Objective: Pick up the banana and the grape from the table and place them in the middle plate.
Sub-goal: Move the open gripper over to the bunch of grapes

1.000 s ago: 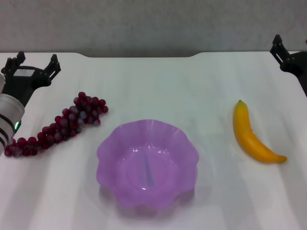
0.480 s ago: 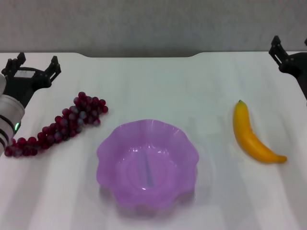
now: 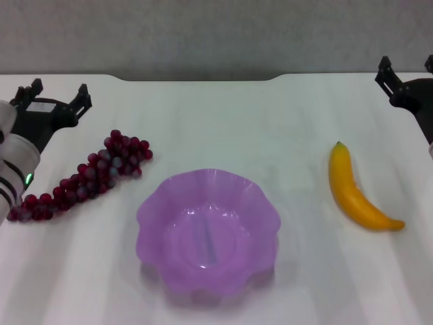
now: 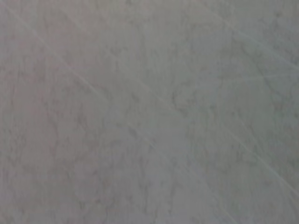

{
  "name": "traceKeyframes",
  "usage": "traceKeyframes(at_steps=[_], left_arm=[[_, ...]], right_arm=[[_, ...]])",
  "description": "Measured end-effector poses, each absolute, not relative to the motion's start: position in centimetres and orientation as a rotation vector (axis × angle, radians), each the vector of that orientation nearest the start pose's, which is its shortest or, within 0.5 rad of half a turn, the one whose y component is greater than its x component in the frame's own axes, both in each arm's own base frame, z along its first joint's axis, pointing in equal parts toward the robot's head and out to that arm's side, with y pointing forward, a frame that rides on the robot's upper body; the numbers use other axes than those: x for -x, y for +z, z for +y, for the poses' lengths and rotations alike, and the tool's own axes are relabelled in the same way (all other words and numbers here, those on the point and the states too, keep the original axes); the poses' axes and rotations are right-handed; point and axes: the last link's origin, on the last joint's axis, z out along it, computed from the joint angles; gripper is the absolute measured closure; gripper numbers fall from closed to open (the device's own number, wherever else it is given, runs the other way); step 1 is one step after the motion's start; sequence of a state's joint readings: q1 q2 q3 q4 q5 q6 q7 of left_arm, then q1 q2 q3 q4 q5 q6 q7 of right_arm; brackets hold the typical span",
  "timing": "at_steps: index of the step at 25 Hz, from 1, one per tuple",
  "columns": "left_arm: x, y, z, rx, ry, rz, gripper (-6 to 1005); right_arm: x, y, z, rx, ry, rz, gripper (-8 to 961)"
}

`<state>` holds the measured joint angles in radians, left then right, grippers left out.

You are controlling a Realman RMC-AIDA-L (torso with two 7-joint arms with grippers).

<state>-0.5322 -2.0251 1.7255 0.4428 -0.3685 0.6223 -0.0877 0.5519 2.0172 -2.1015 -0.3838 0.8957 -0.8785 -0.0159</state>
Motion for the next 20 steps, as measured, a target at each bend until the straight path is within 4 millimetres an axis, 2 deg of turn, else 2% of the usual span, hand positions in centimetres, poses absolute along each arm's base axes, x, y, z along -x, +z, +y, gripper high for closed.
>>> traceKeyframes(at_steps=[6, 12, 16, 20], left_arm=[[27.2, 0.3, 42.9, 1.771, -0.396, -0.555, 106], [25.4, 0.7, 42.0, 1.844, -0.326, -0.523, 106], [24.9, 1.1, 41.9, 1.895, -0.217, -0.555, 106], [25.4, 0.9, 41.9, 1.900, -0.116, -0.655, 106]], right_arm=[[-28.7, 0.7, 40.3, 1.534, 0.675, 0.568, 61], [-28.8, 0.7, 40.3, 1.534, 0.672, 0.568, 62], [-28.8, 0.8, 40.3, 1.534, 0.671, 0.567, 62], [-28.7, 0.8, 40.3, 1.535, 0.673, 0.565, 61]])
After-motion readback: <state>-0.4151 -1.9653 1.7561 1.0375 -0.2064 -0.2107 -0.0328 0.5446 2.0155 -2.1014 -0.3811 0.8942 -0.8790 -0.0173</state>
